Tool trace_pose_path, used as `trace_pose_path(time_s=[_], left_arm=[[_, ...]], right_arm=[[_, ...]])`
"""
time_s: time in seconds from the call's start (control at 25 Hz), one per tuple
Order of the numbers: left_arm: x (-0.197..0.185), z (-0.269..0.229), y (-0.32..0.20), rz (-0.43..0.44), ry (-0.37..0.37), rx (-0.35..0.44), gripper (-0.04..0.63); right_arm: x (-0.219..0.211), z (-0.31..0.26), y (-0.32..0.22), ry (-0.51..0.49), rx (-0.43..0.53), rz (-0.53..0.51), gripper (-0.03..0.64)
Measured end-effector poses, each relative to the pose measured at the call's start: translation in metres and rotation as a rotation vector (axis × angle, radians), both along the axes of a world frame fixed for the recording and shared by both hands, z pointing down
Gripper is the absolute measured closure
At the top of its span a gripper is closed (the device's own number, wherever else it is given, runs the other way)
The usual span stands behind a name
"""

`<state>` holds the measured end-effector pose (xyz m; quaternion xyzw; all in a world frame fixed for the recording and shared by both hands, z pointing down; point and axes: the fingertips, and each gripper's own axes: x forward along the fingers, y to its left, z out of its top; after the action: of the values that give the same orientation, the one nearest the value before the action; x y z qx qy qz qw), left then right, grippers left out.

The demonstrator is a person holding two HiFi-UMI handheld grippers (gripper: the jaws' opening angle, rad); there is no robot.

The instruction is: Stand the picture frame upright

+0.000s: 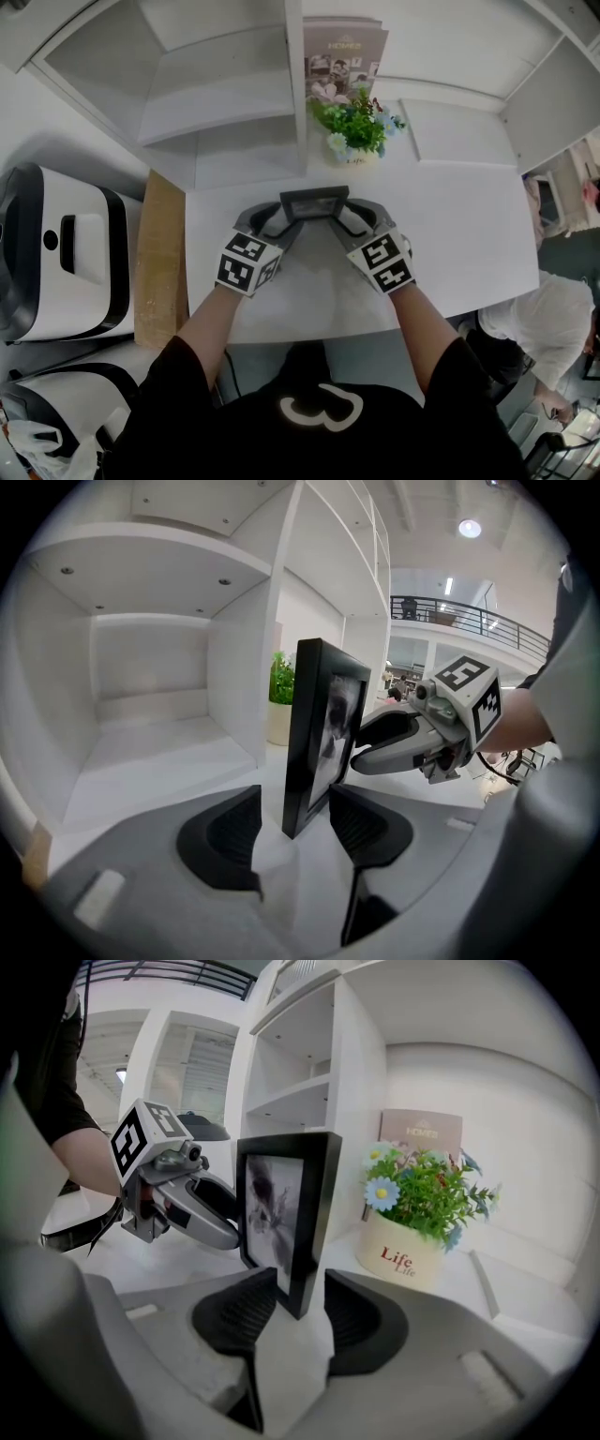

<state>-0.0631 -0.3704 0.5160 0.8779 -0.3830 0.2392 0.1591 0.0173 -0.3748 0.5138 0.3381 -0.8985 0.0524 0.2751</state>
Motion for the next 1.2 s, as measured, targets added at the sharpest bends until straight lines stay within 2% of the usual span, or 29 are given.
trace_pose_path(time_s=[0.24, 0.4, 0.48, 0.64, 0.72, 0.8, 0.92, 1.0, 1.08, 1.2], left_arm=[[-0.012, -0.014, 0.011, -0.076, 0.032, 0.022, 0.348], [-0.019, -0.022, 0.044, -0.117, 0.056, -0.016, 0.35], [-0.019, -0.035, 0.067, -0.132, 0.099, -0.035, 0.351], [-0.006, -0.079, 0.119, -0.132, 0.191, -0.028, 0.426], [0.001, -0.103, 0.147, -0.143, 0.238, -0.026, 0.465], [0.011, -0.128, 0.173, -0.148, 0.298, -0.02, 0.525], [0.027, -0.169, 0.213, -0.12, 0.382, 0.019, 0.563], [0.039, -0.196, 0.24, -0.08, 0.414, 0.064, 0.578], [0.049, -0.217, 0.263, -0.044, 0.403, 0.126, 0.585], [0.06, -0.239, 0.291, -0.01, 0.349, 0.221, 0.586]], right_arm=[[0.021, -0.014, 0.014, -0.069, -0.039, 0.053, 0.443], [0.035, -0.043, 0.048, -0.221, -0.106, 0.06, 0.448], [0.039, -0.066, 0.073, -0.299, -0.12, 0.034, 0.494], [0.044, -0.127, 0.125, -0.493, -0.092, 0.009, 0.606], [0.046, -0.152, 0.151, -0.585, -0.095, 0.001, 0.614], [0.046, -0.171, 0.176, -0.627, -0.097, -0.014, 0.614], [0.047, -0.192, 0.215, -0.646, -0.096, -0.037, 0.614], [0.049, -0.205, 0.241, -0.668, -0.097, -0.053, 0.614], [0.05, -0.217, 0.264, -0.685, -0.09, -0.071, 0.614], [0.053, -0.229, 0.291, -0.684, -0.065, -0.093, 0.615]])
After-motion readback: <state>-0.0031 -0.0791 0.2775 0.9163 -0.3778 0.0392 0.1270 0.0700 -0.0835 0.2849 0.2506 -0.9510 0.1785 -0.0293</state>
